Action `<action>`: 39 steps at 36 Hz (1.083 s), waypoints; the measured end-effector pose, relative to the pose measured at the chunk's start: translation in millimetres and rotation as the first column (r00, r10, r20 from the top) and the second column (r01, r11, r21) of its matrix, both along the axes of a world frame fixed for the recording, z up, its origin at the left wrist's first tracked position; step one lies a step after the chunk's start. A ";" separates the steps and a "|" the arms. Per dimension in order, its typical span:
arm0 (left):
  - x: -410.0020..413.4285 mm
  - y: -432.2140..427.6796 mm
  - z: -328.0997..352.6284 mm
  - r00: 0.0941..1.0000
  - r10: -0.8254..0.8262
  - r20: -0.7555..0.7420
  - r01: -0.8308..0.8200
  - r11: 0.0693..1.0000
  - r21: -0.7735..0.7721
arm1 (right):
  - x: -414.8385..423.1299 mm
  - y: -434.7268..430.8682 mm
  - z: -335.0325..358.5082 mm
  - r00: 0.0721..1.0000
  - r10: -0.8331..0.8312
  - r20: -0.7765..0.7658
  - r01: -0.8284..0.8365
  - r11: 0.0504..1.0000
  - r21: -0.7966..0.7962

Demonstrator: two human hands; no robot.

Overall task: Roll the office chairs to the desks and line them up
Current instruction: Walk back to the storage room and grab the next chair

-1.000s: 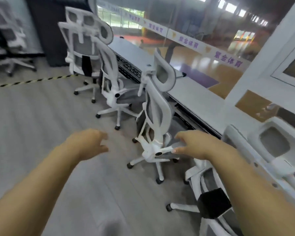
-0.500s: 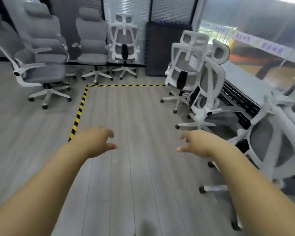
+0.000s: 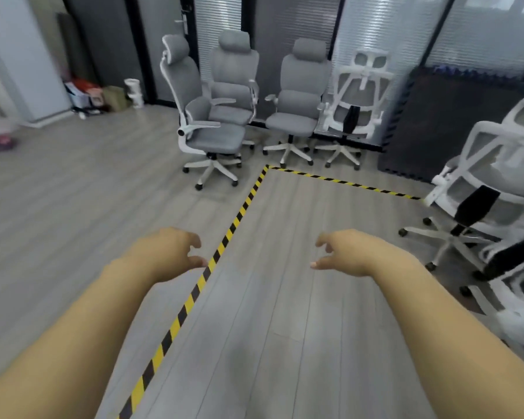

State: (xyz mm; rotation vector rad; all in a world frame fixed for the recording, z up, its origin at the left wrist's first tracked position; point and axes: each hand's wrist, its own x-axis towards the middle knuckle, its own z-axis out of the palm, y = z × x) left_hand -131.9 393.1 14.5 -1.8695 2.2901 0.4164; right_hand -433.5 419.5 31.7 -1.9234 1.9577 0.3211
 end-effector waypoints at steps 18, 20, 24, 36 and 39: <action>114.9 -202.1 -21.0 0.947 0.313 -0.072 -0.312 0.950 0.031 | 109.4 -286.1 -14.3 0.965 0.262 -0.011 -0.261 0.964 0.058; 133.4 -232.2 -24.1 0.947 0.315 -0.068 -0.314 0.949 0.020 | 128.2 -316.5 -16.8 0.963 0.269 -0.002 -0.269 0.962 0.050; 170.0 -298.0 -23.6 0.950 0.310 -0.044 -0.310 0.951 -0.005 | 167.5 -380.8 -19.5 0.961 0.278 0.004 -0.278 0.960 0.044; 248.2 -467.5 -14.4 0.949 0.306 -0.075 -0.307 0.952 0.002 | 247.6 -545.3 -16.9 0.955 0.295 -0.016 -0.293 0.954 0.066; 261.4 -505.7 -18.6 0.948 0.306 -0.086 -0.307 0.952 -0.001 | 259.1 -587.3 -16.9 0.954 0.298 -0.029 -0.296 0.953 0.069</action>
